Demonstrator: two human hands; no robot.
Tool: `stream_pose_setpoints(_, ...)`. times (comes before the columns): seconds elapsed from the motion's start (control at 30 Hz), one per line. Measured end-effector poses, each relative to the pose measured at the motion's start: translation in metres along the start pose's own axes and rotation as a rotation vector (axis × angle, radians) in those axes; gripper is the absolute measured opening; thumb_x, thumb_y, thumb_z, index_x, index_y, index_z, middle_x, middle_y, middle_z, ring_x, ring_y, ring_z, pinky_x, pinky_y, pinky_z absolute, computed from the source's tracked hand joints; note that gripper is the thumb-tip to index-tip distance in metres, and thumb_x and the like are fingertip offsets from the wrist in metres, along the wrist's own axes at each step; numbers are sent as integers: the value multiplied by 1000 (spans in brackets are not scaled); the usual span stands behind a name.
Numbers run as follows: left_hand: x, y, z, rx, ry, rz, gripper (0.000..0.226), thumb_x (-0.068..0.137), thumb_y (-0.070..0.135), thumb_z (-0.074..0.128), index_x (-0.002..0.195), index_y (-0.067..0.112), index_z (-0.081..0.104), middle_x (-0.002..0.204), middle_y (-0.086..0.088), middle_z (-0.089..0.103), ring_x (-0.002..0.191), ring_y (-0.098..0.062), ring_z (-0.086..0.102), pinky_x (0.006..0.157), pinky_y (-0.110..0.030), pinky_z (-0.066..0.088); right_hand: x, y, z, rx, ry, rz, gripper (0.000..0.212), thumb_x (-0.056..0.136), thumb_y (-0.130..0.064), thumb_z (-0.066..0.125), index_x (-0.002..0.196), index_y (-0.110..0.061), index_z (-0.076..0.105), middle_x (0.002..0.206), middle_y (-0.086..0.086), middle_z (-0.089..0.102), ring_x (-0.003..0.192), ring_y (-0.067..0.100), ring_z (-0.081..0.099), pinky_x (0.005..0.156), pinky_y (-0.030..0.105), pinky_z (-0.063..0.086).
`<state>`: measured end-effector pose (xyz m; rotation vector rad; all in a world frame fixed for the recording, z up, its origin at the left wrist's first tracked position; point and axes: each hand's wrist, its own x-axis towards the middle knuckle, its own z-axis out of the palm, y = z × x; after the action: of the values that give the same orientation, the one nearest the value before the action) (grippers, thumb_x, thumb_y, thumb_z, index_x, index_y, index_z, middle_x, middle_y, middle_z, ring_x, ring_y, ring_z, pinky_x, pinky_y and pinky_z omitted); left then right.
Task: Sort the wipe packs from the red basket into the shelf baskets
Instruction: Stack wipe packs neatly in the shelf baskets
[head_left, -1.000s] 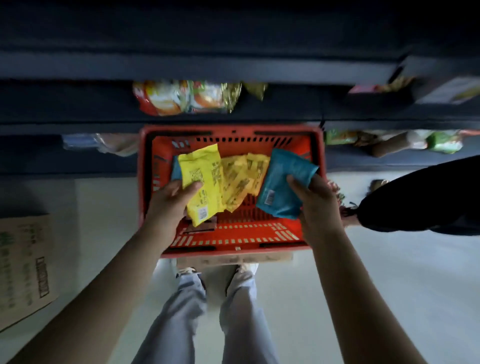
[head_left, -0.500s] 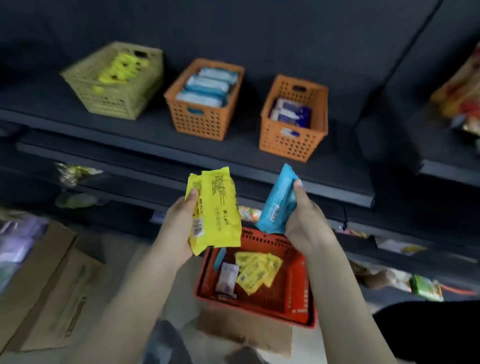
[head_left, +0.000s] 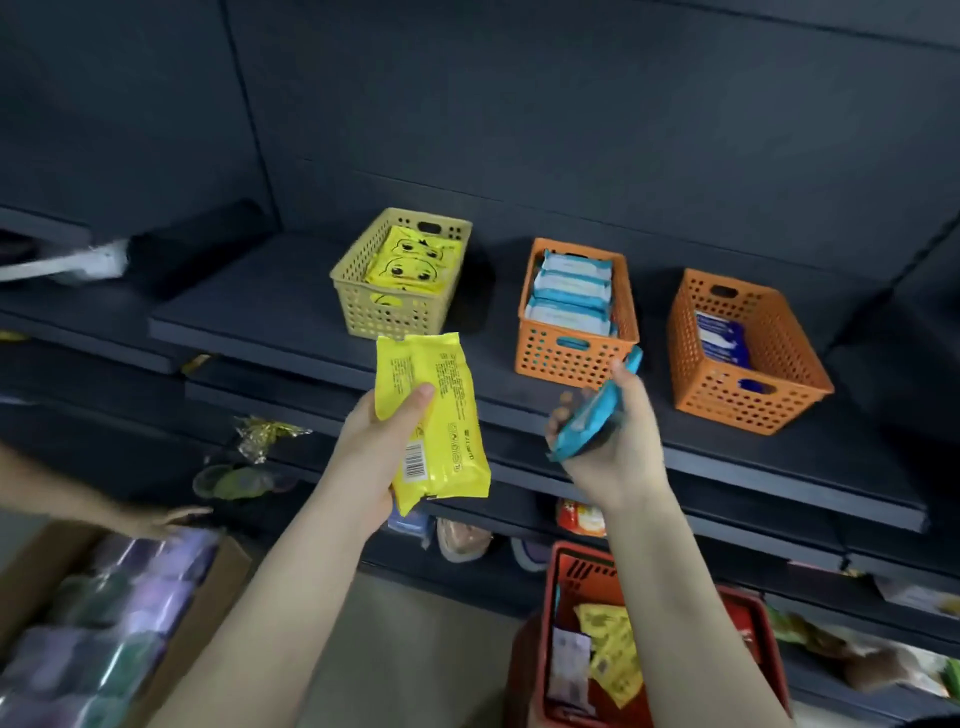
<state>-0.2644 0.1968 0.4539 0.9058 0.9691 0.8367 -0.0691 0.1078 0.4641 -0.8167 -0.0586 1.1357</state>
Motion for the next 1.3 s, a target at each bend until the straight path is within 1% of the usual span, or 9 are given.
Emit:
stream_pose_setpoints(0.1,20,17,-11,28,-47,1,24,84,39,72,105,30,66,96,6,76,85,-14,74,65,-34,59,11,4,13,131,-78,7,63,87,-58,56,128,-10,54,128,10,59,117,27,59,106,46,40)
stream_pose_setpoints(0.17,37,28,-14,55,-76,-1,25,83,40,73,106,31,67,97,7,76,86,-14,74,71,-37,59,21,2,19,137,-113,-35,63,94,-58,44,140,-15,46,139,12,53,128,28,53,111,48,35)
stream_pose_setpoints(0.33,81,45,4,55,-134,6,23,84,39,72,106,36,66,96,11,76,85,-10,73,64,-32,59,57,-10,28,23,49,-98,44,102,-45,37,131,-16,52,123,11,67,111,25,66,85,41,58)
stream_pose_setpoints(0.5,133,56,46,112,-219,34,18,85,37,71,103,37,66,94,15,75,84,-7,73,59,-29,59,109,-37,22,-392,255,-253,34,100,-43,46,112,-17,62,99,2,76,90,19,74,62,30,59)
stream_pose_setpoints(0.83,252,75,130,154,-150,81,21,86,36,71,106,33,66,96,12,76,89,-12,73,75,-37,59,235,-139,8,-799,20,-297,31,87,-3,67,118,-4,61,114,17,70,103,37,68,89,53,54)
stream_pose_setpoints(0.97,284,73,139,142,-72,59,26,86,37,71,110,32,64,105,8,74,98,-16,71,89,-44,56,279,-161,17,-946,67,-372,33,80,-3,75,109,-14,66,106,8,74,89,20,73,70,30,60)
stream_pose_setpoints(1.1,308,75,140,148,-32,35,16,86,36,71,101,34,66,100,9,75,95,-16,71,90,-48,55,316,-171,23,-1066,116,-407,41,76,-8,81,114,-13,67,101,0,74,88,13,72,73,28,59)
stream_pose_setpoints(1.2,325,76,143,166,-35,33,11,87,37,70,97,35,66,94,13,76,90,-13,73,86,-46,57,337,-180,26,-1139,202,-510,18,77,-15,80,91,-25,72,82,-11,75,76,4,72,60,15,55)
stream_pose_setpoints(1.3,336,75,147,184,-38,10,14,86,39,71,98,36,65,99,11,75,95,-15,71,89,-47,56,353,-183,21,-1177,278,-478,7,80,-22,78,78,-25,71,81,-6,76,71,8,73,58,21,57)
